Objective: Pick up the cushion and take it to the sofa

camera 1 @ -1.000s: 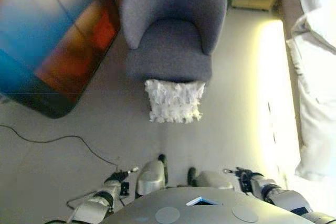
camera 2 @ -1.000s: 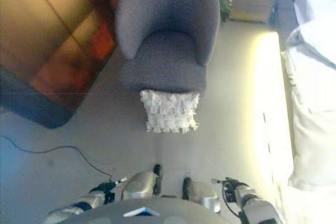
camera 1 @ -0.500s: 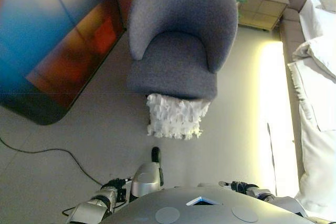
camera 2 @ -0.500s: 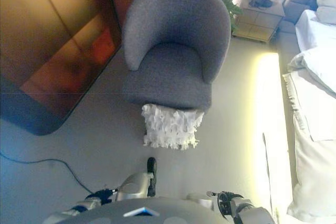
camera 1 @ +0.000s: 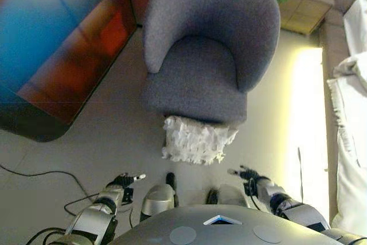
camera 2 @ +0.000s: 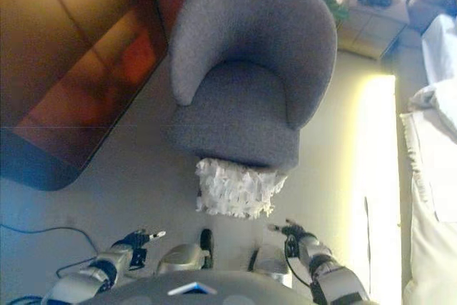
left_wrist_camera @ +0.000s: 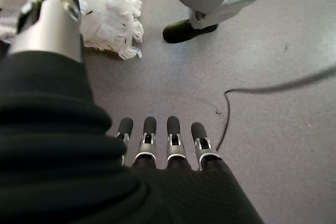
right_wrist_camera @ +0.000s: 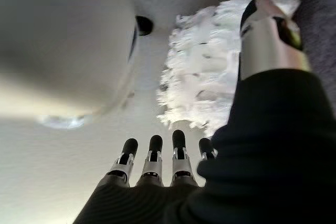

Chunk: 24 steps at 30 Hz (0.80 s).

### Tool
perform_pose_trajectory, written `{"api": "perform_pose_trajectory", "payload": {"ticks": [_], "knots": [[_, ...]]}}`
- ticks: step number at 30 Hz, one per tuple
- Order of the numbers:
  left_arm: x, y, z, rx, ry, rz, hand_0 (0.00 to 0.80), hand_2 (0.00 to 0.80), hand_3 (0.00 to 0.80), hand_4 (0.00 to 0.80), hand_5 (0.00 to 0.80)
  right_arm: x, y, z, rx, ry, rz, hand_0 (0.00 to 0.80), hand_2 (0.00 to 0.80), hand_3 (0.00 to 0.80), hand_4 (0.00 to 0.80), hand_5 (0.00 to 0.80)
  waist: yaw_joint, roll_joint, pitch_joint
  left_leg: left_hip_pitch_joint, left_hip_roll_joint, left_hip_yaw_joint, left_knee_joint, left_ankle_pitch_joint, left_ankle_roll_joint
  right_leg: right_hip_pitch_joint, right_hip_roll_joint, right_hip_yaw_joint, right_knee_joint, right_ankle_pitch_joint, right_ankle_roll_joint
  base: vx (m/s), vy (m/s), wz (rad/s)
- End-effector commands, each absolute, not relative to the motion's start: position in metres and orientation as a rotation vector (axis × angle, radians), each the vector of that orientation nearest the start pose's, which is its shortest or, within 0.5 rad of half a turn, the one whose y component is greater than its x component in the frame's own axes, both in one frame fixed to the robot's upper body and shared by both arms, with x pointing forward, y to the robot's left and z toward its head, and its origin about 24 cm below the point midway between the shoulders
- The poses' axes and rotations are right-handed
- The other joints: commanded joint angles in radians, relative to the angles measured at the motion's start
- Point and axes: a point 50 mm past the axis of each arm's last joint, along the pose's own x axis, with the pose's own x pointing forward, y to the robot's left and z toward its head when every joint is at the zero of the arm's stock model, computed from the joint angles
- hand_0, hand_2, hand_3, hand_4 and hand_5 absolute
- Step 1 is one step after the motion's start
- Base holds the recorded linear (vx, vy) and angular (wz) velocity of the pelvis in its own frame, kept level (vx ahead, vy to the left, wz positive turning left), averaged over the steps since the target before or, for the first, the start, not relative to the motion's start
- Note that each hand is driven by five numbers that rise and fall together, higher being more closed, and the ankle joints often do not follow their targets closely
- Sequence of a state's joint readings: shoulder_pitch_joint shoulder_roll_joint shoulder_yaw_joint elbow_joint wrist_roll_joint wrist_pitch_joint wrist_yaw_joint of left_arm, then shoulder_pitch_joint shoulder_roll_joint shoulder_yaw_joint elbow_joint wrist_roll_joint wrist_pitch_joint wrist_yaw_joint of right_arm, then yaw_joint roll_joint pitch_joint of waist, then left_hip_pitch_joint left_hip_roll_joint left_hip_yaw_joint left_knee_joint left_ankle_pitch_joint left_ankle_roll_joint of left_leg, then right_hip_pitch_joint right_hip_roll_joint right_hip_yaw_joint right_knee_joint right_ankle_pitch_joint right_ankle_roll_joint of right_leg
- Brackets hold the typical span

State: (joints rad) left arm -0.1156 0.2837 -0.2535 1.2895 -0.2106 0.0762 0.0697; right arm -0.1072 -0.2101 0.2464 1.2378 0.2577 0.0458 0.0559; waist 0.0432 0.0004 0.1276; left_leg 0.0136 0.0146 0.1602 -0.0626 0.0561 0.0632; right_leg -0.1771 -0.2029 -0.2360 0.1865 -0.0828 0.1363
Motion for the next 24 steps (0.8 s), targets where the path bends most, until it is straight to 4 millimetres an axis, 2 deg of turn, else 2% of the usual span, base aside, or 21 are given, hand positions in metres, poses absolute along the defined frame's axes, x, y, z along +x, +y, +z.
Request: {"api": "perform_pose_trajectory", "payload": {"ticks": [1,3,5,8,11,12,14,16,18,20,21,23,24], "knots": [[0.12,0.249,-0.152,0.249,1.21,0.232,0.0,0.0,0.0,0.0,0.0,0.115,-0.22,-0.159,-0.11,1.228,-0.015,0.0,0.0,0.0,0.0,0.0,-0.017,0.002,0.021,0.013,0.025,0.015,0.011,-0.079,-0.043,0.088,0.011,-0.004,-0.069,0.094,-0.011,0.242,-0.192,0.15],[0.113,0.248,-0.154,0.239,1.221,0.275,0.0,0.0,0.0,0.0,0.0,0.101,-0.22,-0.163,-0.124,1.287,0.004,0.0,0.0,0.0,0.0,0.0,-0.013,-0.013,-0.001,0.021,0.037,0.008,0.021,-0.078,-0.054,0.143,0.026,-0.009,-0.12,0.089,-0.012,0.24,-0.232,0.09],[0.109,0.25,-0.155,0.252,1.224,0.293,0.0,0.0,0.0,0.0,0.0,0.096,-0.22,-0.164,-0.126,1.29,0.012,0.0,0.0,0.0,0.0,0.0,0.001,-0.024,-0.015,0.03,0.056,0.005,0.025,-0.074,-0.077,0.194,0.038,-0.037,-0.166,0.084,-0.022,0.194,-0.265,0.29],[0.107,0.251,-0.155,0.261,1.227,0.339,0.0,0.0,0.0,0.0,0.0,0.109,-0.223,-0.161,-0.134,1.237,0.003,0.0,0.0,0.0,0.0,0.0,0.016,-0.027,-0.019,0.012,0.075,-0.005,0.047,-0.068,-0.102,0.215,0.05,-0.054,-0.198,0.081,-0.037,0.068,-0.211,0.11],[0.11,0.249,-0.154,0.243,1.201,0.399,0.0,0.0,0.0,0.0,0.0,0.124,-0.226,-0.156,-0.175,1.198,0.004,0.0,0.0,0.0,0.0,0.0,0.017,-0.027,-0.008,-0.05,0.083,0.002,0.16,-0.088,-0.116,0.204,0.048,-0.057,-0.199,0.076,-0.058,-0.033,-0.112,0.01],[0.113,0.246,-0.154,0.234,1.188,0.405,0.0,0.0,0.0,0.0,0.0,0.129,-0.23,-0.153,-0.192,1.187,-0.017,0.0,0.0,0.0,0.0,0.0,0.013,-0.023,0.005,-0.078,0.09,0.02,0.212,-0.097,-0.123,0.199,0.042,-0.063,-0.187,0.069,-0.067,-0.056,-0.007,0.12],[0.114,0.243,-0.154,0.228,1.169,0.421,0.0,0.0,0.0,0.0,0.0,0.132,-0.237,-0.151,-0.211,1.175,-0.068,0.0,0.0,0.0,0.0,0.0,0.003,-0.006,0.022,-0.094,0.126,0.05,0.228,-0.071,-0.143,0.2,0.038,-0.076,-0.175,0.056,-0.078,0.007,0.101,0.21],[0.114,0.243,-0.153,0.241,1.138,0.435,0.0,0.0,0.0,0.0,0.0,0.134,-0.244,-0.148,-0.224,1.163,-0.114,0.0,0.0,0.0,0.0,0.0,0.0,0.013,0.033,-0.084,0.15,0.04,0.184,-0.019,-0.164,0.215,0.033,-0.076,-0.178,0.05,-0.077,0.119,0.185,0.21],[0.118,0.244,-0.151,0.259,1.104,0.435,0.0,0.0,0.0,0.0,0.0,0.137,-0.248,-0.146,-0.243,1.141,-0.141,0.0,0.0,0.0,0.0,0.0,0.0,0.024,0.035,-0.089,0.166,0.024,0.144,0.01,-0.171,0.214,0.028,-0.067,-0.179,0.046,-0.074,0.115,0.179,0.18],[0.136,0.244,-0.145,0.282,1.041,0.411,0.0,0.0,0.0,0.0,0.0,0.153,-0.253,-0.138,-0.286,1.069,-0.182,0.0,0.0,0.0,0.0,0.0,-0.014,0.034,0.056,-0.091,0.163,0.038,0.122,-0.015,-0.158,0.173,0.01,-0.063,-0.152,0.039,-0.069,0.01,0.213,0.09],[0.152,0.244,-0.139,0.305,0.988,0.39,0.0,0.0,0.0,0.0,0.0,0.166,-0.256,-0.132,-0.316,1.013,-0.204,0.0,0.0,0.0,0.0,0.0,-0.025,0.041,0.081,-0.111,0.162,0.04,0.13,-0.021,-0.159,0.136,0.001,-0.058,-0.123,0.033,-0.067,-0.104,0.178,0.02],[0.179,0.244,-0.126,0.336,0.899,0.374,0.0,0.0,0.0,0.0,0.0,0.19,-0.255,-0.12,-0.344,0.934,-0.223,0.0,0.0,0.0,0.0,0.0,-0.034,0.046,0.123,-0.172,0.159,0.03,0.167,-0.029,-0.16,0.063,-0.009,-0.043,-0.075,0.029,-0.064,-0.198,0.123,-0.05],[0.208,0.242,-0.112,0.357,0.815,0.381,0.0,0.0,0.0,0.0,0.0,0.217,-0.25,-0.106,-0.37,0.849,-0.235,0.0,0.0,0.0,0.0,0.0,-0.043,0.046,0.172,-0.243,0.16,0.027,0.201,-0.029,-0.161,-0.012,-0.023,-0.034,-0.041,0.041,-0.058,-0.304,0.083,-0.05]]}}
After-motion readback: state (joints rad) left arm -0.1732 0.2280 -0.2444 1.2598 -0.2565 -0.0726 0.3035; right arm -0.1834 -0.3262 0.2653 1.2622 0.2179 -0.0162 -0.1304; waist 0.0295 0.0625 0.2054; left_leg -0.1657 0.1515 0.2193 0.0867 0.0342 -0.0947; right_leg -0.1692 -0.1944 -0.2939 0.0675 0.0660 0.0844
